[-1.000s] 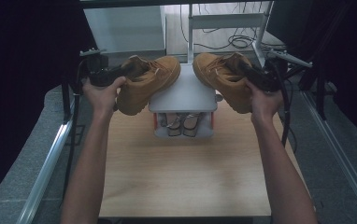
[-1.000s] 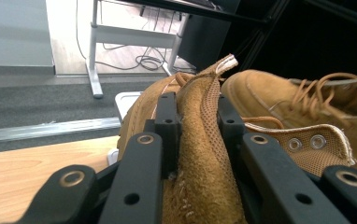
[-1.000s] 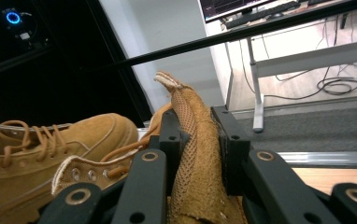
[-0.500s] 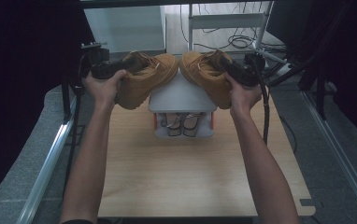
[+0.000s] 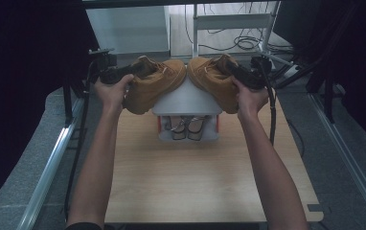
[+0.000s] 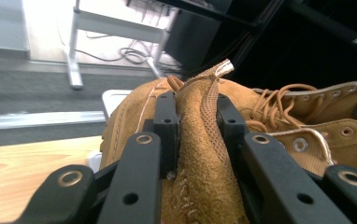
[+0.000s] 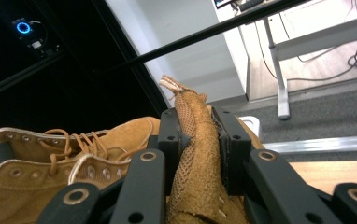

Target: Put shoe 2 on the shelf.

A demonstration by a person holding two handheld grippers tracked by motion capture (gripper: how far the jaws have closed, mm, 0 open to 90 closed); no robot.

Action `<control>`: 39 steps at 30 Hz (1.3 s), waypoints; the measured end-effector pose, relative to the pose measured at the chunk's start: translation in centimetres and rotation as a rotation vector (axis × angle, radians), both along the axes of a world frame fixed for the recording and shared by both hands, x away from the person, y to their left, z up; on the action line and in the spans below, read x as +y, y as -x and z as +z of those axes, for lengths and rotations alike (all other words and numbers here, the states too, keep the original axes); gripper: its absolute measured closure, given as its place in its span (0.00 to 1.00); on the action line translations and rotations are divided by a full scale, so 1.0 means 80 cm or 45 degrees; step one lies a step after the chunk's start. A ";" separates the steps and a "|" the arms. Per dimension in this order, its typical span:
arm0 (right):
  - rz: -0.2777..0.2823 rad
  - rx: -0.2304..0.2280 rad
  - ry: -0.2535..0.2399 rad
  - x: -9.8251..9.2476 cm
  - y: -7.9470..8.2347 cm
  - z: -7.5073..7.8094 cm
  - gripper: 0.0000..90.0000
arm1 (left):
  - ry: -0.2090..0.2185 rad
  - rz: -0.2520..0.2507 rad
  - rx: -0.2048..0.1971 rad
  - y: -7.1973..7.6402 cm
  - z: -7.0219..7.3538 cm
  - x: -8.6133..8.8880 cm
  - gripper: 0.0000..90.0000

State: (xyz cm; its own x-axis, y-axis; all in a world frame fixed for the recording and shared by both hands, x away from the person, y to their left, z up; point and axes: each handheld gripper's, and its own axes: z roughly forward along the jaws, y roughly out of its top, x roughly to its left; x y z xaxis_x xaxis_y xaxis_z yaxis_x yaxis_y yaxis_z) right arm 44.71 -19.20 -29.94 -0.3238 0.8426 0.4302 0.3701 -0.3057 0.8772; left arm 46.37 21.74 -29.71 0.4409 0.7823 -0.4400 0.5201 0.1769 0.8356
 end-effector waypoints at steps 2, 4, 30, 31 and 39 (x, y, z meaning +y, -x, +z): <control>0.007 0.012 0.017 -0.004 -0.002 0.000 0.82 | -0.004 -0.006 0.025 -0.004 -0.005 0.005 0.83; 0.036 0.023 0.038 -0.005 -0.004 0.002 0.81 | 0.011 -0.010 0.032 -0.006 -0.009 0.008 0.82; 0.116 0.011 0.213 -0.019 -0.019 0.001 0.64 | -0.014 -0.053 0.007 -0.012 -0.012 0.014 0.69; 0.126 0.008 0.215 -0.020 -0.019 0.001 0.63 | -0.014 -0.058 0.004 -0.013 -0.012 0.015 0.68; 0.137 -0.005 0.233 -0.021 -0.019 -0.001 0.54 | -0.021 -0.060 -0.016 -0.013 -0.013 0.017 0.57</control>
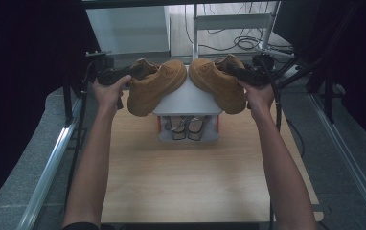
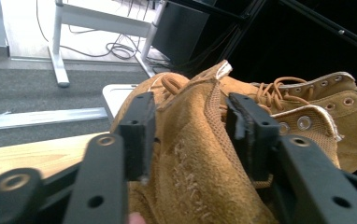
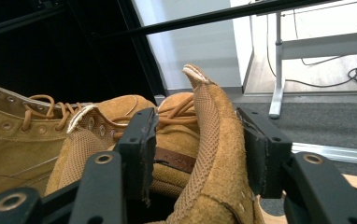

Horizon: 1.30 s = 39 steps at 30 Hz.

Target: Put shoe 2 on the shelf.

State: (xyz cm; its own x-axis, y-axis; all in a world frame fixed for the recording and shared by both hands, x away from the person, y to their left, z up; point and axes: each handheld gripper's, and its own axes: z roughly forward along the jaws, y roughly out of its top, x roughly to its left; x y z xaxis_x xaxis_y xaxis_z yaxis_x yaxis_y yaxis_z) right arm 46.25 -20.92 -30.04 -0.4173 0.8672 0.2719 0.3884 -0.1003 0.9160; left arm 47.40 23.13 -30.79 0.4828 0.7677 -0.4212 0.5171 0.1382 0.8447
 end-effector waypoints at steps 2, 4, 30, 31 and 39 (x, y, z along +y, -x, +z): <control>0.008 -0.002 -0.005 0.000 0.000 0.000 0.51 | 0.001 -0.001 -0.004 0.000 0.000 0.001 0.55; 0.010 -0.003 -0.010 0.000 0.001 -0.001 0.51 | 0.001 -0.003 -0.008 0.000 0.000 0.002 0.52; 0.022 -0.034 -0.058 -0.015 0.009 0.006 0.46 | 0.007 0.009 -0.139 0.016 0.021 0.019 0.44; 0.020 -0.039 -0.057 -0.016 0.009 0.006 0.46 | 0.008 0.011 -0.147 0.018 0.023 0.020 0.44; 0.003 -0.072 -0.051 -0.028 0.020 0.013 0.49 | 0.016 0.051 -0.202 0.035 0.032 0.043 0.50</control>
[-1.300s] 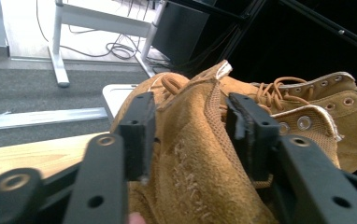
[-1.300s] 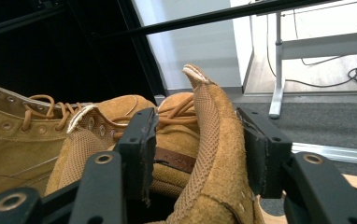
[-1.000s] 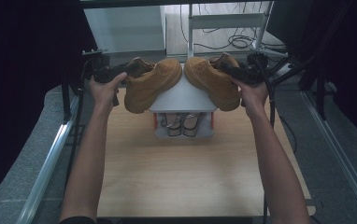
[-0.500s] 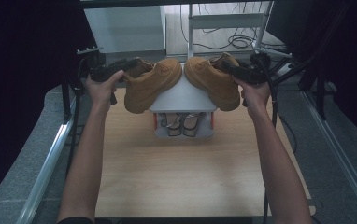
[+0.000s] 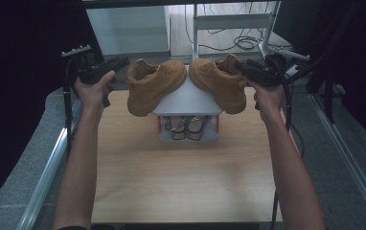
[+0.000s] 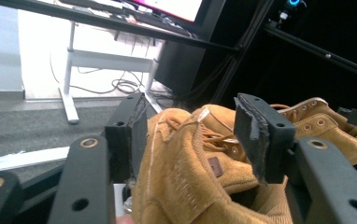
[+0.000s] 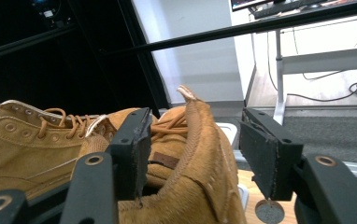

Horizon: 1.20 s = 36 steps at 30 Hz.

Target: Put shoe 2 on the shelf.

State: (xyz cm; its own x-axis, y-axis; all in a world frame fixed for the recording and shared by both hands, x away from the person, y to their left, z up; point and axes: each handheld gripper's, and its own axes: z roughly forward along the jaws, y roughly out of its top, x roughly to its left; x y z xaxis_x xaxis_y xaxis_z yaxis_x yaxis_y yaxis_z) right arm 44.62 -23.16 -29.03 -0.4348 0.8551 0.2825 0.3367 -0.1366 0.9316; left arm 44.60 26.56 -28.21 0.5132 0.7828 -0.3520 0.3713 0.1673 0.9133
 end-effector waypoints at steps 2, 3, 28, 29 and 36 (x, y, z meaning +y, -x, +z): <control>-0.006 -0.006 0.001 -0.005 0.003 0.002 0.51 | -0.012 0.021 -0.012 0.005 0.000 0.006 0.55; -0.007 -0.009 0.000 -0.007 0.005 0.002 0.52 | -0.017 0.028 -0.017 0.008 0.000 0.009 0.58; -0.033 0.031 0.124 -0.054 0.026 -0.036 0.99 | -0.169 0.033 0.077 0.040 -0.057 0.045 0.99; -0.033 0.035 0.128 -0.054 0.026 -0.038 0.99 | -0.170 0.030 0.086 0.040 -0.060 0.045 0.99; -0.045 0.072 0.178 -0.054 0.025 -0.057 0.99 | -0.186 0.012 0.129 0.038 -0.080 0.040 0.99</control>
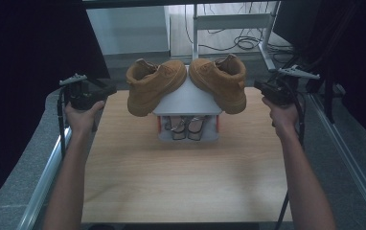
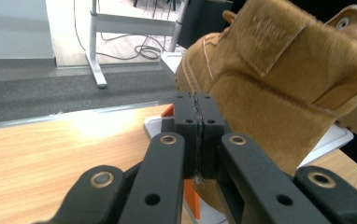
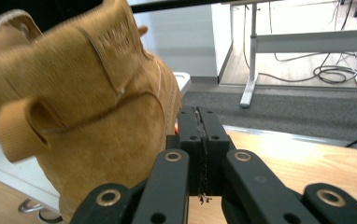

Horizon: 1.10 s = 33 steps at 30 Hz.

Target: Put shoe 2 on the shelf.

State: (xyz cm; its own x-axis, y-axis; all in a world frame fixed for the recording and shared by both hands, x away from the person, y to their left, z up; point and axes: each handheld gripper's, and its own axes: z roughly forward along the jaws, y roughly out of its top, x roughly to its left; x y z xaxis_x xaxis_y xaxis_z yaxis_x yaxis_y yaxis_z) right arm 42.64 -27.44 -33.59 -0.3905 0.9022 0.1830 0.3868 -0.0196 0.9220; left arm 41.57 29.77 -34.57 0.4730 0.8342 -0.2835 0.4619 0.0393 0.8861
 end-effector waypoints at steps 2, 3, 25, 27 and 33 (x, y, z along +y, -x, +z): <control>-0.001 0.008 0.007 0.000 0.000 -0.003 0.99 | -0.011 -0.002 0.006 -0.001 -0.003 -0.003 0.99; -0.002 0.010 0.008 0.001 0.000 -0.005 0.99 | -0.013 -0.005 0.008 -0.001 -0.004 -0.004 0.99; 0.021 0.051 0.105 0.027 -0.005 -0.029 0.99 | -0.071 -0.054 0.032 -0.012 -0.008 -0.044 1.00; 0.018 0.046 0.107 0.028 -0.004 -0.029 0.99 | -0.064 -0.053 0.035 -0.012 -0.008 -0.044 1.00; 0.000 0.032 0.116 0.031 -0.002 -0.029 0.99 | -0.056 -0.045 0.032 -0.011 -0.006 -0.049 1.00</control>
State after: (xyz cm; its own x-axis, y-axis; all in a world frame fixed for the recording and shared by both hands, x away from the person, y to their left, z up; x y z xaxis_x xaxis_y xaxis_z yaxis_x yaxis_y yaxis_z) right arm 42.82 -24.93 -35.92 -0.3866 0.9156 0.1100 0.4099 0.0638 0.9099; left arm 42.48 25.88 -35.03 0.4954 0.8293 -0.2587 0.4843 -0.0164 0.8747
